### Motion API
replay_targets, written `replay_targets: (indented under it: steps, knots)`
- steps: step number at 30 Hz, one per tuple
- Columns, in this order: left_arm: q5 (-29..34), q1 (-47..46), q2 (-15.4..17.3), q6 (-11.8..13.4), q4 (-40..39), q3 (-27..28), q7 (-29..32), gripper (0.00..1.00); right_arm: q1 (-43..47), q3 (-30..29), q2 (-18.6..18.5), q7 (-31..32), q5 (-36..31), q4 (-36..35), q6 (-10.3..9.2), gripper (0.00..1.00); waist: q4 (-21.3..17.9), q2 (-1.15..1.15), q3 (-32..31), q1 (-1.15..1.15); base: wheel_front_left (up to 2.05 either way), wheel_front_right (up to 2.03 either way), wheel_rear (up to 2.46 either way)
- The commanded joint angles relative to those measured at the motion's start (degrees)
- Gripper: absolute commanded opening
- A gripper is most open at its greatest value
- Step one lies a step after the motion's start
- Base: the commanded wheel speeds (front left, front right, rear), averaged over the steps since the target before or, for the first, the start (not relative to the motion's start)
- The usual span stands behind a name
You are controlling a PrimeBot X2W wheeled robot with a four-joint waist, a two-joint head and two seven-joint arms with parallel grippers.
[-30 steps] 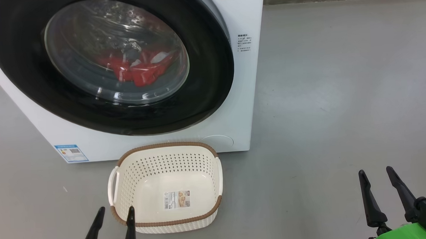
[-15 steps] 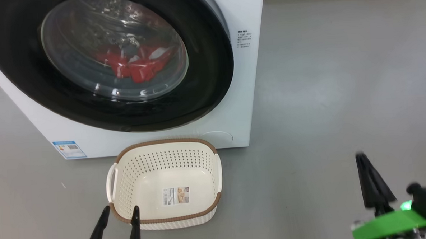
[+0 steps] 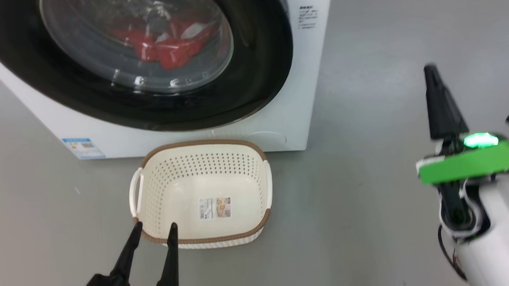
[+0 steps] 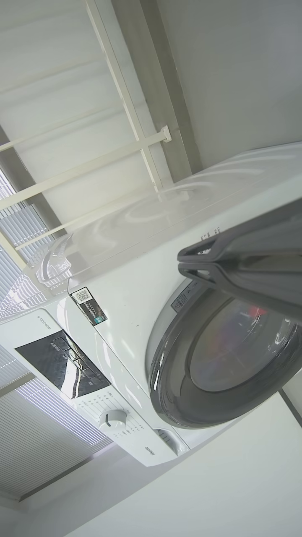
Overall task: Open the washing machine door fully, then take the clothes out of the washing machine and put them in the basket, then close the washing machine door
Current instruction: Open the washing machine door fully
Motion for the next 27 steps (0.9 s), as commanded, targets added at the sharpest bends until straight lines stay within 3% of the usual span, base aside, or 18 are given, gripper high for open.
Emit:
replay_targets:
  steps: [1,8,17,21,27]
  knots:
    - [-0.5,-2.2,0.2,0.3,-1.6,1.3,-0.7,1.0,-4.2,2.1,-1.1,-0.3,2.4,-0.4,0.37,0.0,1.6,0.0,1.8,0.0,0.0,0.0,0.0]
    - [-1.7,-4.5,0.2,0.6,-2.0,-0.2,-0.7,1.0,-14.8,7.0,-4.9,1.9,14.9,5.8,0.37,0.0,3.8,0.0,4.8,0.0,0.0,0.0,0.0]
    - [-3.1,-6.9,0.2,0.7,-2.0,-2.1,-0.7,1.0,-26.5,11.8,-8.9,10.0,28.8,9.8,0.37,0.0,6.1,0.0,8.9,0.0,0.0,0.0,0.0]
    - [-3.5,-8.2,0.2,0.8,-2.1,-2.5,-0.7,1.0,-31.1,11.4,-8.5,15.5,37.0,12.3,0.37,0.0,7.0,0.0,10.8,0.0,0.0,0.0,0.0]
    - [-3.9,-9.6,0.2,0.7,-2.2,-2.8,-0.7,1.0,-37.0,12.8,-10.3,22.0,39.8,17.3,0.37,0.0,8.0,0.0,12.8,0.0,0.0,0.0,0.0]
